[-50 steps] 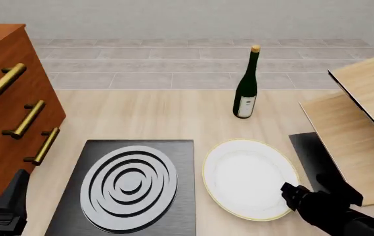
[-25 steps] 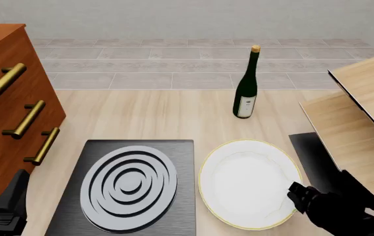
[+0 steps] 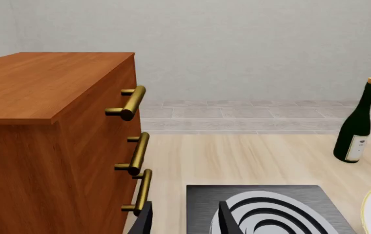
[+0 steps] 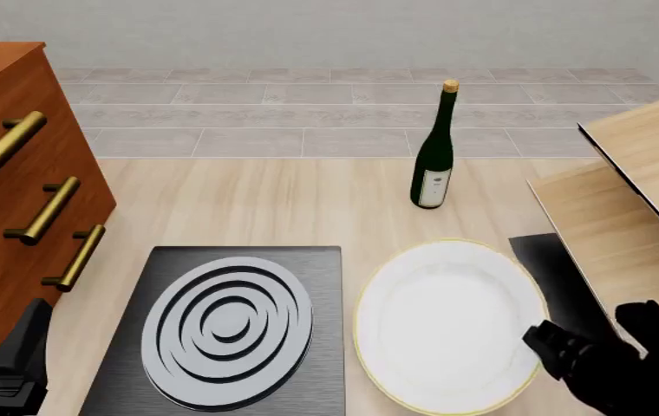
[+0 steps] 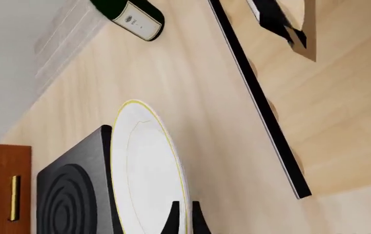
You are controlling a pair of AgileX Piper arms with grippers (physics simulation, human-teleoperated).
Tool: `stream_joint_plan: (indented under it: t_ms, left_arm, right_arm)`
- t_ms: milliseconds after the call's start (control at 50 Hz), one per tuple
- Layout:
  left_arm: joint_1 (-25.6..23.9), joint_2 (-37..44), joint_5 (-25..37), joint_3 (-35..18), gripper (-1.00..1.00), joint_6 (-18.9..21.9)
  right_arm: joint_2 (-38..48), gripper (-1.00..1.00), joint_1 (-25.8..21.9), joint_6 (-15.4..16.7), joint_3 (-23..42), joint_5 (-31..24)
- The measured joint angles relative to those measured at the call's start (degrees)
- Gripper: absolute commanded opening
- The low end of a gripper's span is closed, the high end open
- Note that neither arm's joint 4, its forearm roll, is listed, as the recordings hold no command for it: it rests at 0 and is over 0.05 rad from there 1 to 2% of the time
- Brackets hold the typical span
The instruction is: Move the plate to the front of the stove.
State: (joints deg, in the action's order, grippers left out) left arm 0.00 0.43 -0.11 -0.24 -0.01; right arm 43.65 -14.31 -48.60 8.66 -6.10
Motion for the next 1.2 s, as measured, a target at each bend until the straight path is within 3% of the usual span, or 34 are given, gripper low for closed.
stream_joint_plan:
  t_ms: [320, 560, 780, 1200]
  left_arm:
    - [0.0, 0.0, 0.0, 0.0, 1.0, 0.0]
    - [0.0, 0.0, 0.0, 0.0, 1.0, 0.0]
    - [0.0, 0.0, 0.0, 0.0, 1.0, 0.0]
    - [0.0, 0.0, 0.0, 0.0, 1.0, 0.0]
  right_arm:
    - [-8.29, -1.0, -1.61, -2.62, 3.94, -7.09]
    - [-9.49, -1.0, -2.64, -4.06, 7.82, -8.67]
    - [-3.48, -1.0, -4.25, -5.24, 11.9, -4.61]
    - [16.71, -1.0, -10.76, -9.77, 20.28, 9.55]
